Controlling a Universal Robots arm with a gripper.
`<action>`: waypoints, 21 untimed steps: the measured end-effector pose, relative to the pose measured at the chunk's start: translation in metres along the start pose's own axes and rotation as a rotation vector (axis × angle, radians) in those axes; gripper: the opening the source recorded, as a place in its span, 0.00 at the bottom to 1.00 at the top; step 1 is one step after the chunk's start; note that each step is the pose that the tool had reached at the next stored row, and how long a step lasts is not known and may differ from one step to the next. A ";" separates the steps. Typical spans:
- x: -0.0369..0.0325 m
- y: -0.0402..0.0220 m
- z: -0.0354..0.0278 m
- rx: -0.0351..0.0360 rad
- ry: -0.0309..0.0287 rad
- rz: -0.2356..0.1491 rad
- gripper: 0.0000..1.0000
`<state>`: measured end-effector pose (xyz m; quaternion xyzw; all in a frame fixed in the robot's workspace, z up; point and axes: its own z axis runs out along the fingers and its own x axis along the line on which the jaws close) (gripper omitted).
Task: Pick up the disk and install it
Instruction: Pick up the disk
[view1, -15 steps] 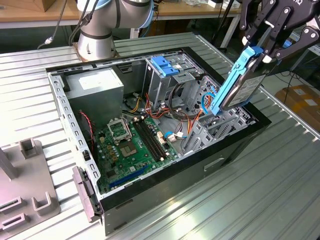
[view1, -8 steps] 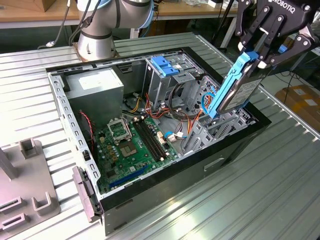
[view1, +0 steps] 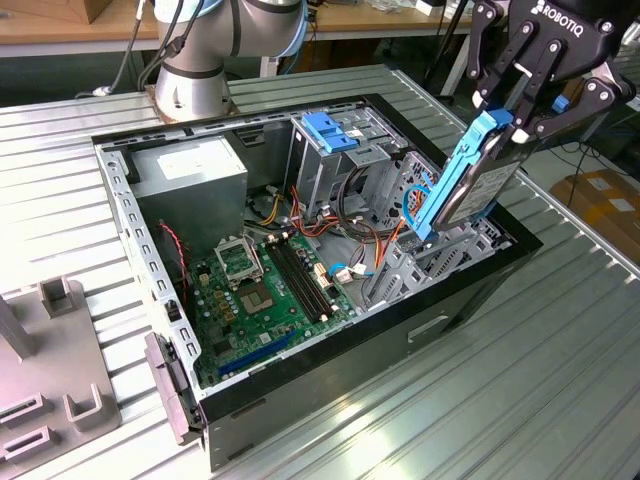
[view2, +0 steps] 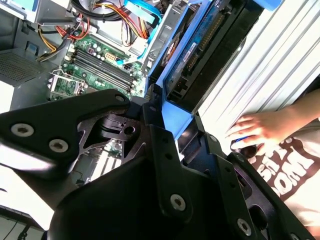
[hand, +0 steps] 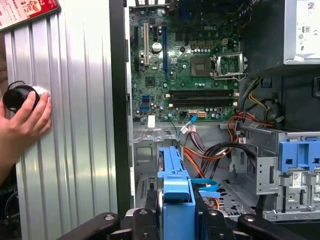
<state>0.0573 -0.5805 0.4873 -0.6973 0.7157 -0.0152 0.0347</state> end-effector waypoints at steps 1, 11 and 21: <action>0.0000 0.0000 0.0001 0.0000 -0.0003 0.000 0.37; 0.0004 0.0026 0.0089 0.0007 -0.0003 -0.015 0.37; 0.0005 0.0039 0.0143 0.0009 -0.0004 -0.016 0.37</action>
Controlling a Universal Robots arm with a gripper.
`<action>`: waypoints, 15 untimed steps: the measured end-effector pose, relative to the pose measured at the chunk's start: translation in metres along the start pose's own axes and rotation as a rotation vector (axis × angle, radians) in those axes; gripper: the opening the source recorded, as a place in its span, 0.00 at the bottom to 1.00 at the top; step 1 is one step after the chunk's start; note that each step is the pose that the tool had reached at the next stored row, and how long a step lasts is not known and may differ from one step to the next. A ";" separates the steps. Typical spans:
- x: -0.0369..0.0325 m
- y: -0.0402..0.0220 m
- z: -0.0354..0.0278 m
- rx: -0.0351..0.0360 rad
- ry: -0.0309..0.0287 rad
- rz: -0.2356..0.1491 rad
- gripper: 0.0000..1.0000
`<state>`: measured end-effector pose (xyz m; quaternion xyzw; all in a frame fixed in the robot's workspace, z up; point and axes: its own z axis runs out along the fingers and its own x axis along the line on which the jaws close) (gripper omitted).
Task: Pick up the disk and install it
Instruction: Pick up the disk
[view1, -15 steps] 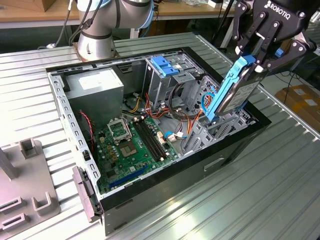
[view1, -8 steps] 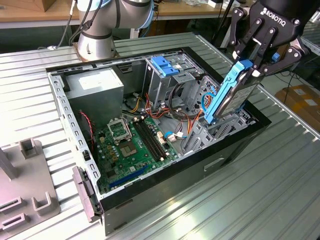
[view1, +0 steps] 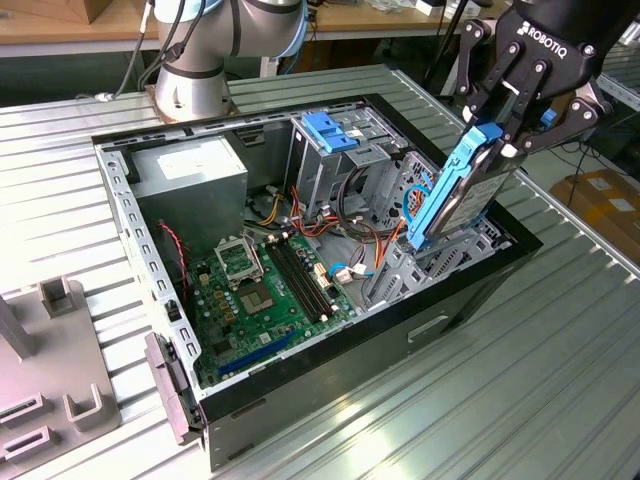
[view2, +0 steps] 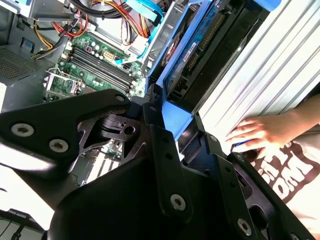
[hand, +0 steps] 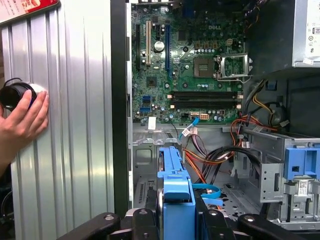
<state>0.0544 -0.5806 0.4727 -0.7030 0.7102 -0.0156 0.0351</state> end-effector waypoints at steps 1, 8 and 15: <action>0.0000 0.0000 0.0006 0.0001 0.0000 0.000 0.37; 0.0001 0.0016 0.0022 0.0005 -0.0004 -0.004 0.37; -0.0007 0.0020 0.0068 0.0006 -0.0001 -0.004 0.37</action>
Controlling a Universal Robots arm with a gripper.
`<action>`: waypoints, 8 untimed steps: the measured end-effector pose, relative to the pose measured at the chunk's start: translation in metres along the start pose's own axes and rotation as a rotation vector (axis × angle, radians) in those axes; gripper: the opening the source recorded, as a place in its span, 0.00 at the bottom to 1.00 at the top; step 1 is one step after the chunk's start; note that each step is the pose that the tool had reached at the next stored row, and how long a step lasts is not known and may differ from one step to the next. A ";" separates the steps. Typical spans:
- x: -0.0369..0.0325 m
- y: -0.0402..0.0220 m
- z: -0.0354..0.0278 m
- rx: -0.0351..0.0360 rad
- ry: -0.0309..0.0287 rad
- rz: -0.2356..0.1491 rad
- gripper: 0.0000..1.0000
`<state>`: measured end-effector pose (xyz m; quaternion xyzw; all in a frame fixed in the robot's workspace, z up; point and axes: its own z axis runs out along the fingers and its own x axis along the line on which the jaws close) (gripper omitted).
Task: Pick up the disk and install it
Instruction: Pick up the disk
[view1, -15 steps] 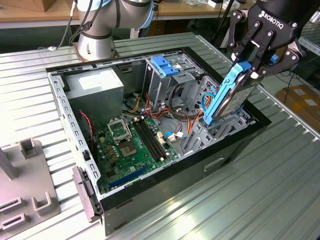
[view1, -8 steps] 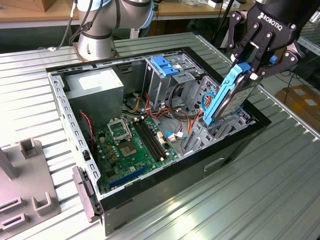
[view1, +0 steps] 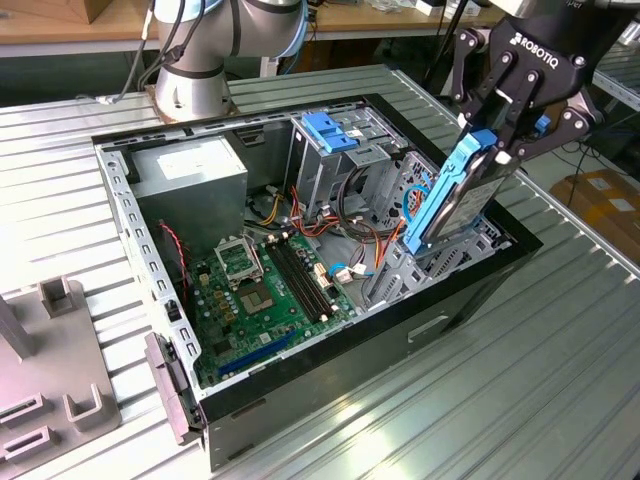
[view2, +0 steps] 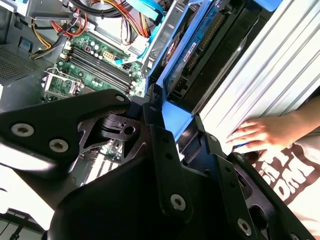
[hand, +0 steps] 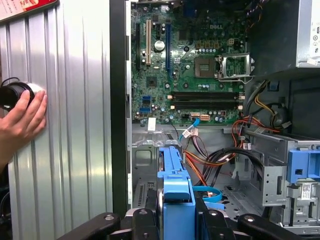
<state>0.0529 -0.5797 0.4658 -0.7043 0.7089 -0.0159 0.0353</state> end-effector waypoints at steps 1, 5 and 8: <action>-0.0011 0.0000 0.0001 0.0000 -0.0001 0.000 0.37; -0.0012 0.0000 0.0015 -0.0001 0.0002 0.000 0.37; -0.0022 -0.0009 0.0018 0.0000 -0.0001 0.000 0.37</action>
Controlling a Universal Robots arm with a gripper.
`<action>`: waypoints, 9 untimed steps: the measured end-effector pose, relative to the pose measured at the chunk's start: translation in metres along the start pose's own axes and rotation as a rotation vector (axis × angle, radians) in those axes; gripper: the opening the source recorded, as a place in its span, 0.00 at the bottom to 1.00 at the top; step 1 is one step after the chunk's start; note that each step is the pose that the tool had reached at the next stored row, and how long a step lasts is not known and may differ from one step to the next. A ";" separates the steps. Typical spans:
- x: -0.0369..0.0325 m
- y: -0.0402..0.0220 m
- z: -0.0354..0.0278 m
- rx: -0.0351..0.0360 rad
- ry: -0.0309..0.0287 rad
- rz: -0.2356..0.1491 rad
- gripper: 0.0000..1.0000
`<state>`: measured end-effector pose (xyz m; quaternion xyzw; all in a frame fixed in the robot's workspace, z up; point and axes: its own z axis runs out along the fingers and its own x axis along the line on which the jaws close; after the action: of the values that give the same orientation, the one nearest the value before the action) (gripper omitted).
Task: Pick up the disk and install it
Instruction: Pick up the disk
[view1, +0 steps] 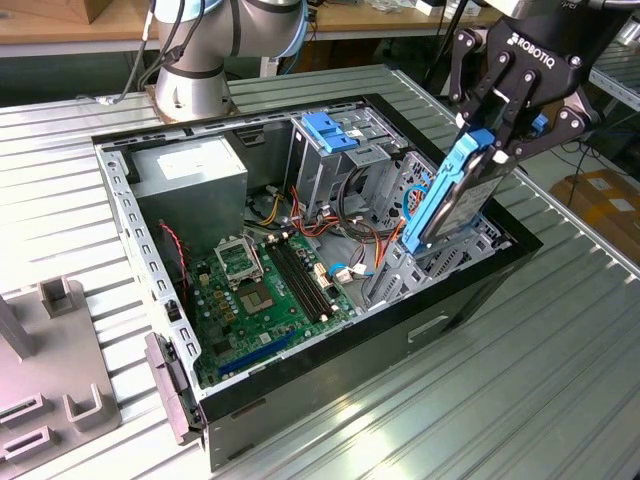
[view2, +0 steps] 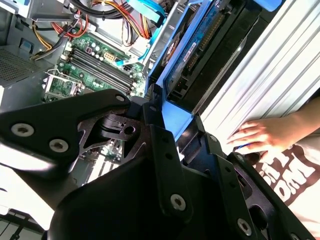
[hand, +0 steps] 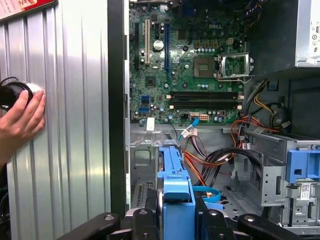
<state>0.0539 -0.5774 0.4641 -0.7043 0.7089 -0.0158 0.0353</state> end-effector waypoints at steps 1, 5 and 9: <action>-0.0001 -0.0002 0.0003 0.0000 0.0000 0.000 0.37; -0.0008 -0.0003 0.0014 0.0000 0.0001 0.000 0.37; -0.0010 -0.0002 0.0021 -0.0001 0.0002 0.000 0.37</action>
<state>0.0543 -0.5763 0.4621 -0.7044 0.7088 -0.0159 0.0352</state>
